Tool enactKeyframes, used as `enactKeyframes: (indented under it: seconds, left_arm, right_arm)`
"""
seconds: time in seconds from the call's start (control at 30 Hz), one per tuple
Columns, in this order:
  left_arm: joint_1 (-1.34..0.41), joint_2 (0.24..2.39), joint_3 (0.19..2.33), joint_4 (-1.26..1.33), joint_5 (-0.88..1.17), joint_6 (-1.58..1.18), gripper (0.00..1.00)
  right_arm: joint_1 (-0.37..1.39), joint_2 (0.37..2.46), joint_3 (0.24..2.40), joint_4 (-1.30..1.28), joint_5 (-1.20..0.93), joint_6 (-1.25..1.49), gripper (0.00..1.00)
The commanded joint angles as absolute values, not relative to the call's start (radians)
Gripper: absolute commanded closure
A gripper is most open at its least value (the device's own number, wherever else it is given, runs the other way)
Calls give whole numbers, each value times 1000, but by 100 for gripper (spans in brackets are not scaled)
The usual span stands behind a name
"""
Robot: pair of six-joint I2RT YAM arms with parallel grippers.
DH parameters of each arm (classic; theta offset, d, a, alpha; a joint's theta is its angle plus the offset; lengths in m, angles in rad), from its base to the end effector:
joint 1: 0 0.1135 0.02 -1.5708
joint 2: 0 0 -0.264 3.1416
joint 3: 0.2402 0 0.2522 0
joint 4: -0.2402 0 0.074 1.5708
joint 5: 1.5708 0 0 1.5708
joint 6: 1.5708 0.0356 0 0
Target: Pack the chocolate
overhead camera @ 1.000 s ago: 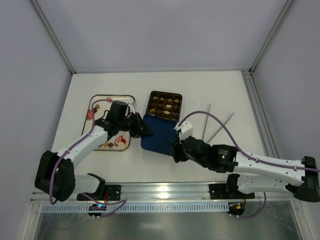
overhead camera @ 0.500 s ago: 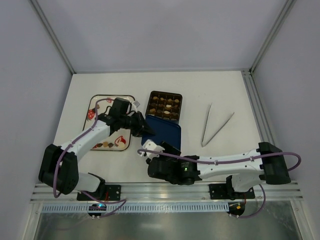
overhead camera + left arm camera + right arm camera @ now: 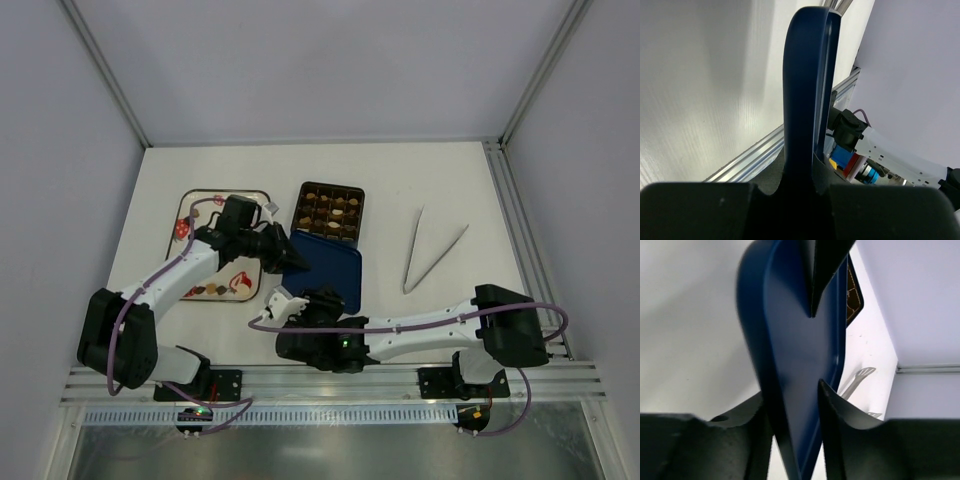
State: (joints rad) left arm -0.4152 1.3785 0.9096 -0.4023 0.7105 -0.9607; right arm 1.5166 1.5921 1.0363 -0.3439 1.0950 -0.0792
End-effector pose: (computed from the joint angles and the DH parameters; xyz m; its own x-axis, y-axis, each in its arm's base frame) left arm 0.2470 -0.1343 0.2382 -0.9667 -0.2528 0.0401 -0.1784 0.5533 -0.8137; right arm 0.0490 0.3193 0.2284 -0.0085 -0.8252 -0.5648 -0.4294 0.5131 -0.7432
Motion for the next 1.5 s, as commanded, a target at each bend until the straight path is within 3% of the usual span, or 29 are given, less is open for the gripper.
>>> enactKeyframes:
  seconds: [0.0, 0.17, 0.2, 0.27, 0.37, 0.47, 0.53, 0.6, 0.7, 1.0, 1.23, 1.47]
  left_arm:
    - [-405, 1344, 922, -397, 772, -957, 100]
    - [-400, 1341, 931, -396, 784, -962, 100]
    - [-399, 1338, 933, -394, 791, -962, 100]
    - [-396, 1336, 936, -396, 796, -963, 99]
    - [-393, 1332, 946, -394, 801, -966, 93]
    - [-390, 1322, 962, -397, 785, -965, 70]
    - [-384, 1312, 977, -405, 763, -957, 46]
    - [-376, 1304, 1006, -407, 727, -951, 33]
    - [-344, 1298, 1051, -407, 689, -950, 22]
    - [-189, 1325, 1296, -410, 641, -937, 17]
    - [-147, 1354, 1405, -440, 563, -878, 17]
    - [-149, 1437, 1385, -442, 473, -796, 18]
  right_arm:
    - [1522, 1627, 1061, -252, 1192, -170, 64]
    - [1511, 1634, 1048, -206, 1229, -201, 75]
    - [1508, 1634, 1048, -199, 1236, -209, 85]
    - [1500, 1626, 1046, -192, 1256, -218, 94]
    - [1494, 1597, 1048, -186, 1270, -229, 96]
    - [1494, 1552, 1052, -187, 1270, -241, 96]
    - [1494, 1531, 1061, -213, 1256, -229, 96]
    - [1494, 1505, 1080, -264, 1232, -209, 96]
    - [1493, 1470, 1107, -342, 1172, -146, 96]
    - [1376, 1361, 1186, -512, 864, 47, 96]
    - [946, 1227, 1221, -408, 173, 213, 96]
    - [557, 1337, 1223, -96, -442, 549, 96]
